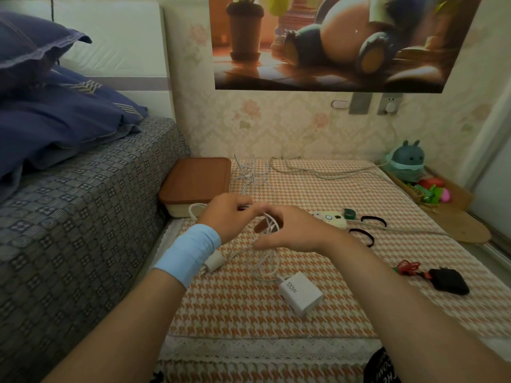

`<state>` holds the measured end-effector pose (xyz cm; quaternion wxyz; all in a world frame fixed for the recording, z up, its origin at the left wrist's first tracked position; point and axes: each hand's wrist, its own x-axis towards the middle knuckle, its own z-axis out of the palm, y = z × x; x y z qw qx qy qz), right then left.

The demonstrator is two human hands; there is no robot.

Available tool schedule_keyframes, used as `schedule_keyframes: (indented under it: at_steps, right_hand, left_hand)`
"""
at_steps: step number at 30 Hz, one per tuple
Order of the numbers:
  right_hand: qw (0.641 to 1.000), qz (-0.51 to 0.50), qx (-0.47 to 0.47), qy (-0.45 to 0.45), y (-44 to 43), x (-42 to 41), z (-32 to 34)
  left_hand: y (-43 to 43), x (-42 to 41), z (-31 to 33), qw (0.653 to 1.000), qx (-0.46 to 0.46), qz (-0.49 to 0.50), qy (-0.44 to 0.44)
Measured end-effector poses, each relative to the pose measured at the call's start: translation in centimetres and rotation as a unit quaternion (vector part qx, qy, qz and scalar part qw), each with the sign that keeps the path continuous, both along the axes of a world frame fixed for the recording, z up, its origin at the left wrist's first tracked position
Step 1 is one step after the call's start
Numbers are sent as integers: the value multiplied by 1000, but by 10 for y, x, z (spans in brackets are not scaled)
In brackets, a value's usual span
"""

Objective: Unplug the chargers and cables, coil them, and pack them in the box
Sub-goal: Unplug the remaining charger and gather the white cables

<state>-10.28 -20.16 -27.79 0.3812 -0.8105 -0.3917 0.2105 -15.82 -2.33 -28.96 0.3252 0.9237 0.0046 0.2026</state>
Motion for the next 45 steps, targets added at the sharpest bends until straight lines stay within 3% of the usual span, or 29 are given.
schedule_keyframes:
  at_steps: [4, 10, 12, 15, 17, 24, 26, 27, 30, 32, 35, 36, 38, 40, 42, 45]
  right_hand:
    - [999, -25, -42, 20, -9, 8, 1]
    - [972, -168, 90, 139, -18, 16, 5]
    - [931, -279, 146, 183, -19, 25, 2]
    - [820, -450, 253, 248, -27, 37, 1]
    - [759, -512, 309, 256, -31, 39, 3]
    - [703, -454, 427, 343, -20, 37, 3]
    - [724, -453, 404, 327, -21, 36, 3]
    - [755, -458, 368, 292, -21, 36, 2]
    - [868, -451, 173, 117, -22, 32, 0]
    - [916, -397, 37, 40, -23, 31, -3]
    - [923, -331, -176, -93, -18, 27, -12]
    - [921, -328, -163, -134, -16, 27, -16]
    - [944, -295, 10, -145, -8, 21, -13]
    - [965, -185, 179, -48, 1, 7, -2]
    - [976, -83, 189, 69, 8, -5, 1]
    - [990, -63, 87, 90, 13, -8, -13]
  left_hand:
    - [6, -1, -4, 1000, -22, 7, 3]
    - [17, 1, 2, 998, -66, 11, 23]
    - [21, -1, 3, 997, -72, 8, 29]
    - [29, -4, 4, 992, -111, 51, 13]
    - [31, -4, 4, 986, -147, 78, 12]
    - [24, 0, 6, 991, -92, 77, 62]
    - [28, -2, 7, 991, -95, 81, 52]
    - [29, -3, 8, 990, -102, 83, 47]
    - [33, -8, 10, 991, -107, 68, 50]
    - [31, -12, 9, 992, -95, 43, 69]
    - [22, -11, 5, 994, -50, 12, 92]
    - [17, -11, 4, 995, -27, 4, 101]
    - [8, -8, 2, 993, 2, -14, 113]
    - [-1, -6, 1, 994, 10, -20, 105]
    - [-6, -6, 3, 996, 28, -11, 86]
    - [0, -5, 7, 998, 12, -10, 55]
